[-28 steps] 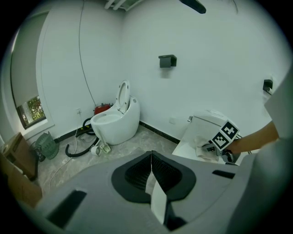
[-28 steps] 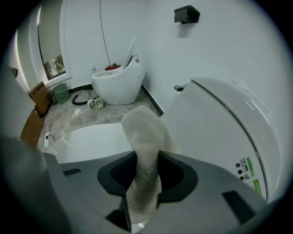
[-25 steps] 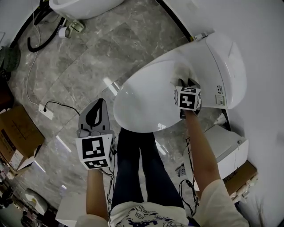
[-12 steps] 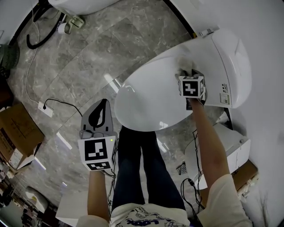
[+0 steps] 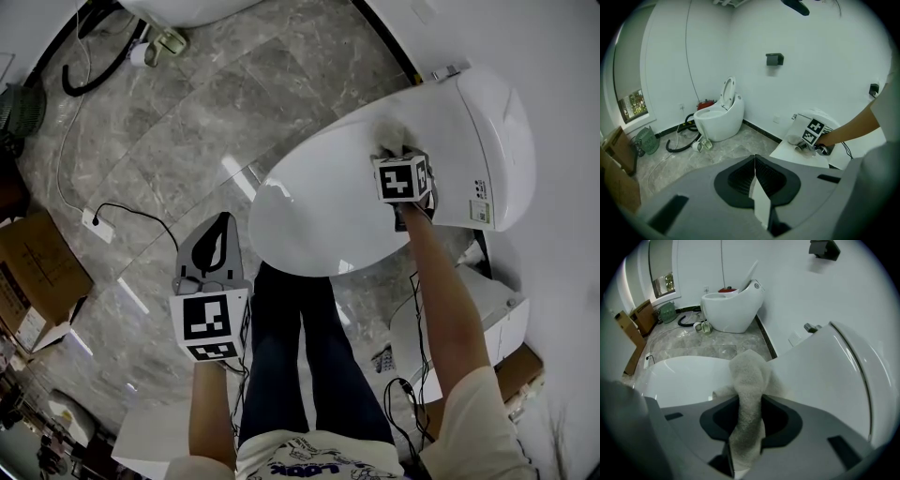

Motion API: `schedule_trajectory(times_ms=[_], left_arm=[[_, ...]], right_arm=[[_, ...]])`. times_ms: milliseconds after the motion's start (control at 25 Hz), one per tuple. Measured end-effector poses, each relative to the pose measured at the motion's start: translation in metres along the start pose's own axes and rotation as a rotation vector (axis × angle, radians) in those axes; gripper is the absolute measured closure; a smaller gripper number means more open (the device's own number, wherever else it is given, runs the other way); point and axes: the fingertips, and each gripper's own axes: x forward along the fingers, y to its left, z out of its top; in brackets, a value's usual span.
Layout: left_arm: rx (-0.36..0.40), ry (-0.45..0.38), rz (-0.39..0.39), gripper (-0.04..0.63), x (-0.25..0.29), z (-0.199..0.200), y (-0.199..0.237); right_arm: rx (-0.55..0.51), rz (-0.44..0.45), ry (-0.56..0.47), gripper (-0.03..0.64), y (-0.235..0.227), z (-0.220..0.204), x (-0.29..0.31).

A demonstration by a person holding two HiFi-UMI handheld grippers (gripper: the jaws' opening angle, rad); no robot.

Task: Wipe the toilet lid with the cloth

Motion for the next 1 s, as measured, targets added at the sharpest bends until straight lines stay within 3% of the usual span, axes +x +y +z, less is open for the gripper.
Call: schedule_trajectory(times_ms=[1000], left_arm=[[-0.086, -0.021, 0.100, 0.586, -0.049, -0.031, 0.051]], right_arm=[[-0.247, 0.143, -0.064, 0.503, 0.172, 0.019, -0.031]])
